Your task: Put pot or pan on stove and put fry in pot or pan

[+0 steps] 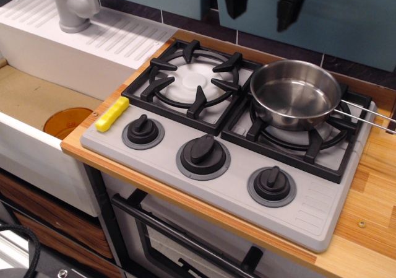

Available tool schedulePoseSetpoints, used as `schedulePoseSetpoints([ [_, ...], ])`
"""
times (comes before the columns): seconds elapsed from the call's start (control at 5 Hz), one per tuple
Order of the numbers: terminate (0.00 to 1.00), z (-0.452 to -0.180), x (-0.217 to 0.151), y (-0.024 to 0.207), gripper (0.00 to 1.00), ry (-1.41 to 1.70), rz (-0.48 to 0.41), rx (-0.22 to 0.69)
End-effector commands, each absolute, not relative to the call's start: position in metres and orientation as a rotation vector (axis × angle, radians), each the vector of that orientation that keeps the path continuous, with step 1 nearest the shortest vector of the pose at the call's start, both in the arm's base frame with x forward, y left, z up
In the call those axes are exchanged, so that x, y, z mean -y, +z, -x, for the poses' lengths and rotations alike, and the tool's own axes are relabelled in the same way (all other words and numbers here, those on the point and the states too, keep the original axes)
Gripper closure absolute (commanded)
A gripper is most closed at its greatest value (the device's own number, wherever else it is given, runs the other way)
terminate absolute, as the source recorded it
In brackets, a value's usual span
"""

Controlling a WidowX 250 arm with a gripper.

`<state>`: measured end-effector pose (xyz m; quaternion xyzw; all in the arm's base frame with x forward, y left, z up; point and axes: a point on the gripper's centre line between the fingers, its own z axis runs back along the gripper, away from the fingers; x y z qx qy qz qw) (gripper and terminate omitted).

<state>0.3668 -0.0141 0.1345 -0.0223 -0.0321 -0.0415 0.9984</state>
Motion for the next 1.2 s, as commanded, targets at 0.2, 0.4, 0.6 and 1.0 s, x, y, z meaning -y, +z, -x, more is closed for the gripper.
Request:
schedulePoseSetpoints([
  [0.2,0.0,-0.365,0.01,0.101,0.0,-0.041,0.055,0.146],
  [0.4,0.0,-0.358,0.02,0.088,0.0,-0.026,0.067,0.159],
  [0.6,0.0,-0.354,0.032,0.079,0.0,-0.015,0.08,0.176],
  [1.0,0.0,-0.355,0.049,0.068,0.0,-0.019,0.094,0.211],
])
